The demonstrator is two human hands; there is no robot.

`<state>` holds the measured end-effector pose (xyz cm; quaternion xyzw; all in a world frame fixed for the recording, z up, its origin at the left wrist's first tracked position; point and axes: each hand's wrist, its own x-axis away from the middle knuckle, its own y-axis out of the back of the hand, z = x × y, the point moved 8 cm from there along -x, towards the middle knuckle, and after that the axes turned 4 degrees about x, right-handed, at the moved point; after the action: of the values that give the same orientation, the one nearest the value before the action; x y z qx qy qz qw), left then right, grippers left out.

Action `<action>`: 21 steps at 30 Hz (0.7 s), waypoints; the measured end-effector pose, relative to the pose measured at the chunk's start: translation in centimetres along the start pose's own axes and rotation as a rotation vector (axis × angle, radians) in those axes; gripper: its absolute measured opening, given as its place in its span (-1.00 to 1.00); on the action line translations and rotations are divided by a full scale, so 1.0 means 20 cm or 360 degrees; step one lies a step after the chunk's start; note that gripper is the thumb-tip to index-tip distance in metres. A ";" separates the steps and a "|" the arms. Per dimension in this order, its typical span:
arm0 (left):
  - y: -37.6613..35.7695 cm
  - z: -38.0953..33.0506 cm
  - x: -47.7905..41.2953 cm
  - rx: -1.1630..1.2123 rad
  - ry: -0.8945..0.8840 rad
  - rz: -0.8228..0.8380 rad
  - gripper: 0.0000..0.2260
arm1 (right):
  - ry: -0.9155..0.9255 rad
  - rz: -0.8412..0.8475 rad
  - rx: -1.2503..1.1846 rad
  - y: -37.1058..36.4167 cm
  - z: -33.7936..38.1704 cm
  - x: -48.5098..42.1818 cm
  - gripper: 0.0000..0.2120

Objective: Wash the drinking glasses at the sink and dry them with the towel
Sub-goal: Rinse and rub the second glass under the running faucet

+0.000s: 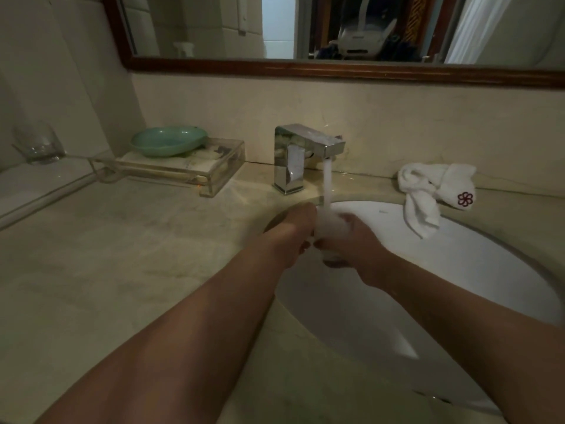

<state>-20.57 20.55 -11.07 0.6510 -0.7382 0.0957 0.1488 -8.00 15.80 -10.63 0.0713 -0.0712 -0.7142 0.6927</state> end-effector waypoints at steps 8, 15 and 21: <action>0.01 -0.01 -0.02 0.0026 0.0006 0.0010 -0.62 | -0.0045 -0.0026 -0.0112 0.00 -0.04 -0.01 -0.78; -0.01 -0.01 -0.02 0.0021 -0.0008 0.0027 -0.60 | -0.0041 -0.0001 -0.0116 -0.01 -0.09 -0.02 -0.67; 0.00 -0.02 -0.01 0.0046 -0.0033 0.0045 -0.62 | 0.0041 0.0067 -0.0183 -0.05 -0.04 -0.01 -0.72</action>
<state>-20.44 20.77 -10.79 0.6434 -0.7474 0.1018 0.1303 -8.71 16.06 -11.69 0.0391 -0.0226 -0.7014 0.7113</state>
